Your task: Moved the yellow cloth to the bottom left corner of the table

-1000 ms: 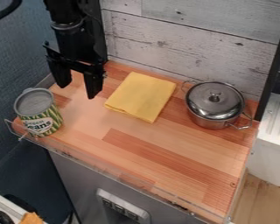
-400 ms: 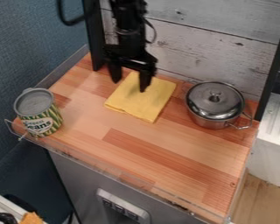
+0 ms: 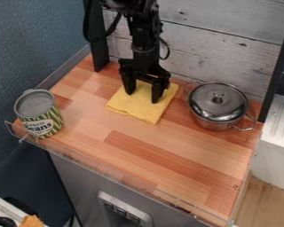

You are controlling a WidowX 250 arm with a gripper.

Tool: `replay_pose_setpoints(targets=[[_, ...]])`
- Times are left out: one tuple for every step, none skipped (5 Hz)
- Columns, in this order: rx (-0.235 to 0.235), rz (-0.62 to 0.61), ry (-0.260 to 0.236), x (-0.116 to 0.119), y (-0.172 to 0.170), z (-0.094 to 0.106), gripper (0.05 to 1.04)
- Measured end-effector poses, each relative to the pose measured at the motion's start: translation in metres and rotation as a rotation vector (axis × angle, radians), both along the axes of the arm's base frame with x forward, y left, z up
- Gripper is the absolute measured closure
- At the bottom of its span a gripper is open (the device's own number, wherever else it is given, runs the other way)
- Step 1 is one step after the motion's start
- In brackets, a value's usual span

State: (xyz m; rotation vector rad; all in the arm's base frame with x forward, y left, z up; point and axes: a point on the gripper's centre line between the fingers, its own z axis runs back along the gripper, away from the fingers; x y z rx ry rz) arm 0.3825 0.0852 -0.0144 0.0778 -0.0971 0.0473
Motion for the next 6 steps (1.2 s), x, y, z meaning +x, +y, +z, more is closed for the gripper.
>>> replay_pose_setpoints(targets=[[0.001,0.008,-0.011,-0.010,0.003,-0.006,0.083],[0.004,0.024,0.028,-0.036,0.008,-0.008,0.083],[-0.001,0.029,0.077,-0.073,0.016,-0.007,0.083],[0.009,0.011,0.106,-0.111,0.024,-0.005,0.083],[0.023,-0.020,0.125,-0.141,0.028,-0.006,0.083],[0.032,-0.041,0.132,-0.154,0.028,-0.006,0.083]])
